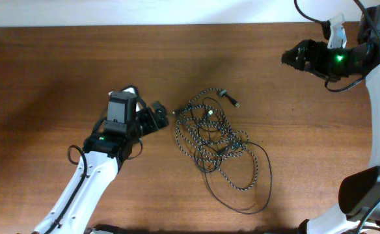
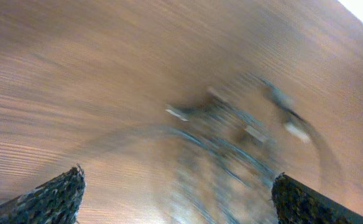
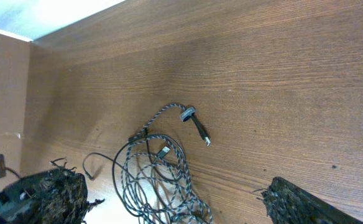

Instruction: Untangle cables

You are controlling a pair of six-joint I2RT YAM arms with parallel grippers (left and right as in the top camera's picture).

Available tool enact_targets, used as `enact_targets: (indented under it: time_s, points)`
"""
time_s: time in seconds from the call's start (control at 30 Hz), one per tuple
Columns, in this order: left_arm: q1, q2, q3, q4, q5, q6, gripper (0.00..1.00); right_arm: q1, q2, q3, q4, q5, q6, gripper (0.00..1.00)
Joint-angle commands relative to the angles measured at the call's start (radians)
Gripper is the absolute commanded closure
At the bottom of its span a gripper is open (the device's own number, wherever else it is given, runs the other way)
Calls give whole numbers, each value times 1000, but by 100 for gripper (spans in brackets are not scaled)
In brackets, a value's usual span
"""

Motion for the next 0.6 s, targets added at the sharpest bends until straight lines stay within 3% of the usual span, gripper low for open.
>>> enact_targets:
  time_s: [0.0,0.03,0.13,0.17,0.2,0.27,0.3,0.33,0.37,0.4,0.47,0.53,0.57]
  points:
    - [-83,-2,23,-8,235,-11,12,4,-23,1,-21,21,-12,6]
    - [-186,32,23,-48,41,-79,11,4,-23,-2,-29,35,-12,5]
    - [-360,174,23,0,-151,-111,9,5,-23,-25,-51,34,-11,5]
    - [-376,244,23,6,-165,-53,8,5,-23,-35,-51,34,-8,5]
    - [-378,294,23,15,-165,-3,0,5,-23,-46,-51,34,-8,5]
    - [-376,407,26,78,-175,100,2,30,-23,-60,-52,34,-8,5]
    - [-377,431,26,90,-223,105,20,43,-23,-60,-51,34,-8,5]
    - [-377,461,26,127,-263,109,51,71,-23,-60,-50,34,-8,5]
    - [-377,499,26,164,-262,142,90,95,-23,-60,-50,34,-8,5]
    - [-375,502,26,146,-263,146,100,120,-23,-60,-51,35,-8,5]
    - [-357,453,55,61,-292,145,100,149,-23,-61,-51,53,-8,5]
    - [-240,251,193,-236,-454,64,100,213,-23,-62,-50,72,-8,24]
    - [-134,110,222,-271,-399,56,100,256,-23,-62,-53,72,-11,36]
